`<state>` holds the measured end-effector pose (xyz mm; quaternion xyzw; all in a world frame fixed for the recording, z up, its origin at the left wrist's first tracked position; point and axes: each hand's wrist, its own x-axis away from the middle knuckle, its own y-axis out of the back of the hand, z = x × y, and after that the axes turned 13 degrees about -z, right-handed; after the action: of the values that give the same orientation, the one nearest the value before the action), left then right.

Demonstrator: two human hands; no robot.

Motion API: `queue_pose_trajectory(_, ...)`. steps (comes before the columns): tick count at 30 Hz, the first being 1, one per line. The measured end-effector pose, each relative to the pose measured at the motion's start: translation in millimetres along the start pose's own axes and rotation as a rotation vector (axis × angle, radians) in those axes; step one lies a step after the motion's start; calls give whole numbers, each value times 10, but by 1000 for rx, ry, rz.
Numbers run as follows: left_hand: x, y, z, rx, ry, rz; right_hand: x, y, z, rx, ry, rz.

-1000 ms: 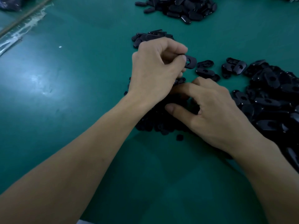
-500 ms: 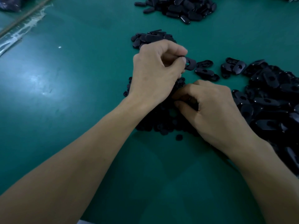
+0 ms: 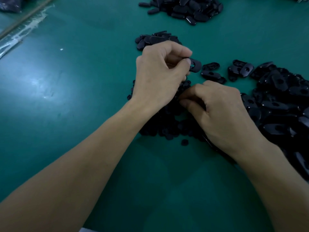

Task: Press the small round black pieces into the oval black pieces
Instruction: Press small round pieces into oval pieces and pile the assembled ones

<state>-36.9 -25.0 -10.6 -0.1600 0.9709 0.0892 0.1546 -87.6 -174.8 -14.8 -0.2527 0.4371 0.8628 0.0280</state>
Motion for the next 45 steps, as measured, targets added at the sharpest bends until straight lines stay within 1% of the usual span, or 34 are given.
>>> queue_pose_trajectory(5, 5, 5, -1, -4, 0, 1, 18, 4, -20, -53, 16, -66)
queue_pose_trajectory(9, 17, 4, -5, -2, -1, 3, 29, -5, -24, -80, 17, -73)
queue_pose_trajectory(13, 15, 10, -19, 5, -8, 1, 19, 26, 28, -130, 19, -169)
queue_pose_trajectory(18, 19, 7, -24, -40, -66, 10, -4, 19, 42, -167, -25, -240)
queue_pose_trajectory(22, 25, 1, -43, -68, -107, 18, -13, 31, 35, -179, -34, -300)
queue_pose_trajectory(26, 41, -4, -49, -88, -127, 29, -18, 55, 9, -130, -4, -353)
queue_pose_trajectory(29, 61, -9, -53, -111, -150, 35, -18, 68, 0, -129, 4, -361)
queue_pose_trajectory(34, 82, -13, -52, -131, -172, 31, -4, 57, -18, -166, -41, -375)
queue_pose_trajectory(40, 77, -17, -66, -149, -193, 19, -22, 71, -19, -122, 7, -391)
queue_pose_trajectory(45, 73, -19, -66, -105, -149, 63, -22, 96, 1, -178, -64, -463)
